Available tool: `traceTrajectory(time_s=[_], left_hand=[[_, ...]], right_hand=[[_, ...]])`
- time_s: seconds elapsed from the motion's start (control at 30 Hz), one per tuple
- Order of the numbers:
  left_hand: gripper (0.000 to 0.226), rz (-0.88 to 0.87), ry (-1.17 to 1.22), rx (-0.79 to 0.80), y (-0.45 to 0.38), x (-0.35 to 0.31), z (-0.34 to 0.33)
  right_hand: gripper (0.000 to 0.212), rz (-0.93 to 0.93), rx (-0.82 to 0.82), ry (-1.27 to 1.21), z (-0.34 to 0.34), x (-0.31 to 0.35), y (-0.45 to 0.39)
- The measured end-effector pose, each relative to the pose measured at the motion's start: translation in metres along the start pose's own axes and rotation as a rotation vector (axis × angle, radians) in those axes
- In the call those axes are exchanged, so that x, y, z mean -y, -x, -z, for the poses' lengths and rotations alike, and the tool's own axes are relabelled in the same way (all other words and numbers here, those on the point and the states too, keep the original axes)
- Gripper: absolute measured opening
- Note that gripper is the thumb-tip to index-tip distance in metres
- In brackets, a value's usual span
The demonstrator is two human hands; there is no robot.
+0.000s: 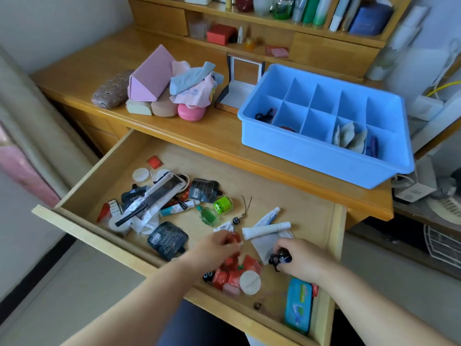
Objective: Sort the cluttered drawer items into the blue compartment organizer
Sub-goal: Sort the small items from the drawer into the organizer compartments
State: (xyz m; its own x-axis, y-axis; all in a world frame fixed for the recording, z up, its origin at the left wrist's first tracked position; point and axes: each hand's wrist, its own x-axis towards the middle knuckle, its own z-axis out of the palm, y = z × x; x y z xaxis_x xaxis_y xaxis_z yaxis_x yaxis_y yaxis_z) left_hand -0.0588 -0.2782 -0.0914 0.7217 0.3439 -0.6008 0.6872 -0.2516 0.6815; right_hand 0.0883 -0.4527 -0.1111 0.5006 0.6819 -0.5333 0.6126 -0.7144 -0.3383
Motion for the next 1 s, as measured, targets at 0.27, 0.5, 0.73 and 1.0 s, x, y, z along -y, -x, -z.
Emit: traceTrajectory(time_s=[0.27, 0.5, 0.73, 1.0], left_hand=[[0.04, -0.11, -0.465, -0.055, 0.002, 0.016, 0.005], [0.038, -0.108, -0.489, 0.277, 0.011, 0.027, 0.031], [0.044, -0.122, -0.427, -0.516, -0.002, 0.065, 0.094], [0.041, 0.148, -0.714, -0.559, -0.034, 0.077, 0.133]], right_hand=[[0.019, -0.011, -0.038, 0.322, 0.011, 0.031, -0.018], [0.026, 0.413, -0.234, 0.094, 0.003, 0.114, -0.063], [0.018, 0.449, -0.113, 0.177, -0.032, 0.099, -0.079], [0.012, 0.479, -0.307, 0.155, -0.025, 0.086, -0.05]])
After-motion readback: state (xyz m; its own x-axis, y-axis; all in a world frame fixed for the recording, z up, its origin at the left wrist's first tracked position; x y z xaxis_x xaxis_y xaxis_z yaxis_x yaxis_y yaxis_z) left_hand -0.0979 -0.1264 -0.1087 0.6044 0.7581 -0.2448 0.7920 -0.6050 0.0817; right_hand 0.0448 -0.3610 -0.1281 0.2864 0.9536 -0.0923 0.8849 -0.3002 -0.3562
